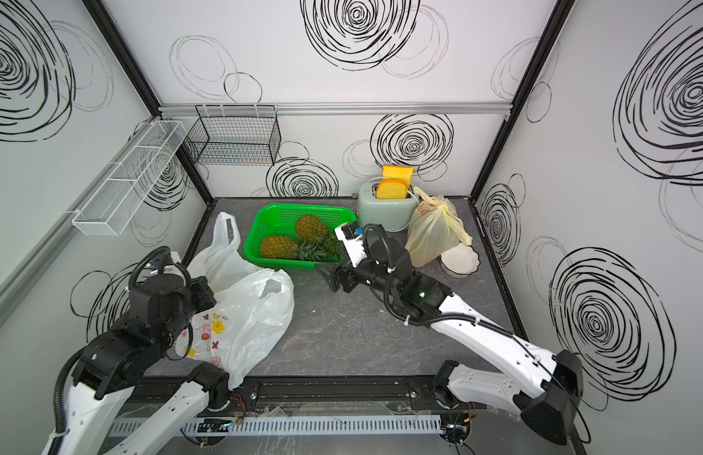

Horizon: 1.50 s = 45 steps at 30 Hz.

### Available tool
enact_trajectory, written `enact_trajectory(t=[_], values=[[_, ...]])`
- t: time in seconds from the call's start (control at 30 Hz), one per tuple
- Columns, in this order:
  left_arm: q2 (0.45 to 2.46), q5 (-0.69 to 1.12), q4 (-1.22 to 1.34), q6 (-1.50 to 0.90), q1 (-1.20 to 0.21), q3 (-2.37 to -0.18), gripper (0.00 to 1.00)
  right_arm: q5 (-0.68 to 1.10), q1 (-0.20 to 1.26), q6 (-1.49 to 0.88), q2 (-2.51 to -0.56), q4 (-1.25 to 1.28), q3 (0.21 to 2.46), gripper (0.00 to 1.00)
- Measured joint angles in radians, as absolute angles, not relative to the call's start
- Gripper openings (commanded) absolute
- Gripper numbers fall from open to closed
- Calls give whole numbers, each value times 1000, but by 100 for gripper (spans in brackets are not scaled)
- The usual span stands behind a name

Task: Place the pineapple into a plastic bag & tie a knot
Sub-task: Open the plastic bag at the center of the board.

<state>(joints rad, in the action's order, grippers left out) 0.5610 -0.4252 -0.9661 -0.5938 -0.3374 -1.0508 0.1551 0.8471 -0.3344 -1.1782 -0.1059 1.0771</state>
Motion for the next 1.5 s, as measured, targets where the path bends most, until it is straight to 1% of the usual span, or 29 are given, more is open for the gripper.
enact_trajectory(t=[0.1, 0.23, 0.3, 0.4, 0.53, 0.73, 0.83, 0.93, 1.0, 1.1, 1.13, 1.17, 1.2, 1.23, 1.27, 1.3, 1.37, 1.4, 1.47, 1.5], values=[[467, -431, -936, -547, -337, -1055, 0, 196, 815, -411, -1325, -136, 1204, 90], [343, -389, -785, -422, -337, -1022, 0, 313, 813, -470, -1488, -159, 1352, 94], [330, -350, -717, -367, -337, -998, 0, 371, 813, -484, -1537, -159, 1394, 96], [377, -288, -659, -308, -337, -973, 0, 451, 815, -490, -1582, -169, 1440, 100], [430, -237, -606, -271, -337, -919, 0, 484, 822, -487, -1607, -176, 1455, 100], [382, -212, -600, -270, -337, -828, 0, 497, 848, -488, -1678, -149, 1390, 99], [369, -207, -599, -282, -337, -805, 0, 509, 889, -498, -1746, -123, 1367, 96], [371, -207, -596, -297, -337, -799, 0, 510, 936, -519, -1789, -91, 1340, 90], [371, -212, -595, -308, -337, -798, 0, 506, 962, -537, -1807, -66, 1324, 81], [371, -227, -595, -320, -337, -798, 0, 495, 992, -556, -1822, -39, 1308, 64], [371, -232, -595, -323, -337, -798, 0, 488, 994, -562, -1825, -36, 1308, 55], [371, -234, -595, -325, -337, -798, 0, 476, 994, -558, -1825, -35, 1308, 43], [371, -236, -595, -326, -337, -798, 0, 461, 991, -561, -1824, -31, 1308, 34], [371, -236, -595, -326, -337, -798, 0, 442, 986, -562, -1822, -29, 1308, 29], [371, -235, -595, -326, -337, -798, 0, 426, 978, -560, -1819, -30, 1308, 32], [371, -234, -595, -325, -337, -799, 0, 410, 968, -557, -1816, -30, 1308, 42], [371, -227, -595, -325, -337, -799, 0, 387, 935, -548, -1802, -34, 1308, 70], [371, -225, -595, -325, -337, -799, 0, 381, 920, -535, -1792, -36, 1307, 78], [371, -226, -595, -327, -337, -799, 0, 355, 887, -508, -1750, -45, 1302, 88], [371, -226, -595, -331, -337, -799, 0, 345, 873, -493, -1724, -44, 1291, 91]])
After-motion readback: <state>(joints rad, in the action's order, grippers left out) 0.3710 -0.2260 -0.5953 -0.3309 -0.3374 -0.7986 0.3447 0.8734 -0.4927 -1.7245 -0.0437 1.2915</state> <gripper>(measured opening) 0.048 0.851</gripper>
